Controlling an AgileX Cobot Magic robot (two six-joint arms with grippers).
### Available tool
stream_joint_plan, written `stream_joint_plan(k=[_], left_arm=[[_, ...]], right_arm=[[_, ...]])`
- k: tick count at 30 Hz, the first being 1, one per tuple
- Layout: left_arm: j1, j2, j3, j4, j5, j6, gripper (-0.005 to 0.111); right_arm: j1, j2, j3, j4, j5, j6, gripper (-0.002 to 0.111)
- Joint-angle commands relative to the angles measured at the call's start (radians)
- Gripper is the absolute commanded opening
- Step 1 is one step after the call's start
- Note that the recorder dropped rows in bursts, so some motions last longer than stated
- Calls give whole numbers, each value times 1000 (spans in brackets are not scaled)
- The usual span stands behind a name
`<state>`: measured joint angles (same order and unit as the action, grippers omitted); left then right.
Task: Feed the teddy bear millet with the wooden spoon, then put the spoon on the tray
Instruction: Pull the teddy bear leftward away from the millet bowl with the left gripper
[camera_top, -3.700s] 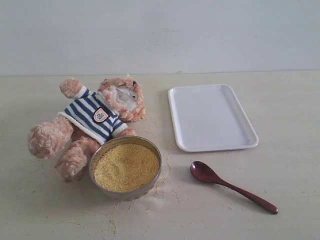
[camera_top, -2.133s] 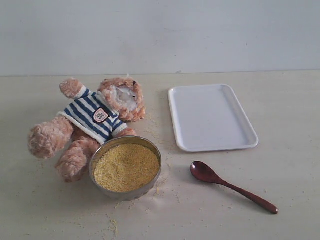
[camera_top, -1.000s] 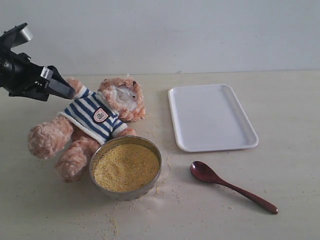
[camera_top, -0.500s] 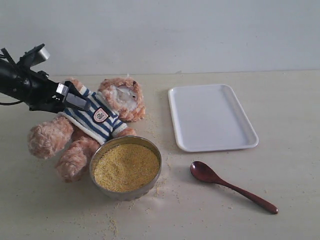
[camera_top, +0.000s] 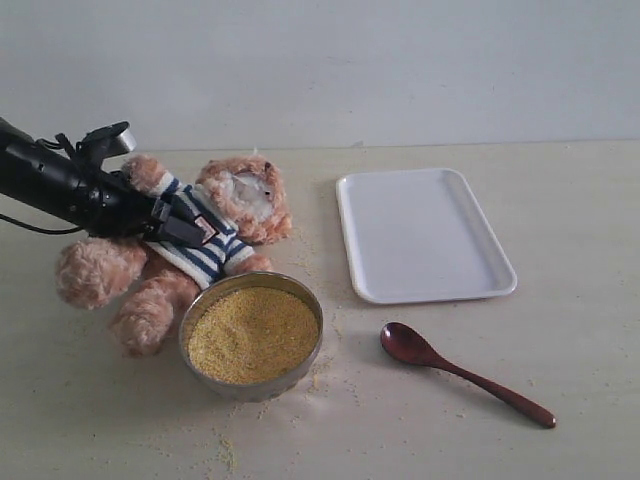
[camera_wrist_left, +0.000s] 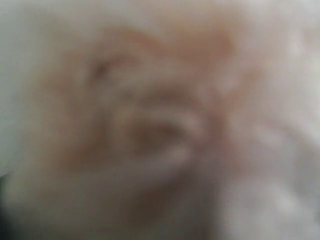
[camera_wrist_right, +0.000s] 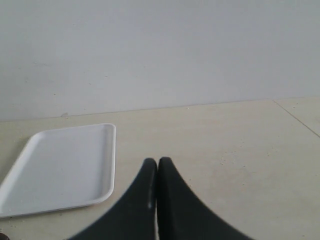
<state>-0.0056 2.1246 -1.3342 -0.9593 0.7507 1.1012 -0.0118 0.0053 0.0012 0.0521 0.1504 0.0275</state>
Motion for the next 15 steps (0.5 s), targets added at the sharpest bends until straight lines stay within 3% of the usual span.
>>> stream_joint_plan(k=[1,4,6,11,15], left_arm=[[-5,13,-6,2,-34,-45,60],[-5,13,-6,2,-43,-85,23],[-4,10,-6,15,-30,-88,6],[43,-21,-6,22,-27,-134,5],[133,-94,-6,22,89,-133,5]], right_arm=[[1,-5,-1,-5,-5,-2,0],[1,-5,-1,-5,-5,-2,0],[1,-5,-1,-5,-5,-2,0],[1,-5,-1,-5,-5,-2,0],[1,-5,-1,-5,-5,-2,0]])
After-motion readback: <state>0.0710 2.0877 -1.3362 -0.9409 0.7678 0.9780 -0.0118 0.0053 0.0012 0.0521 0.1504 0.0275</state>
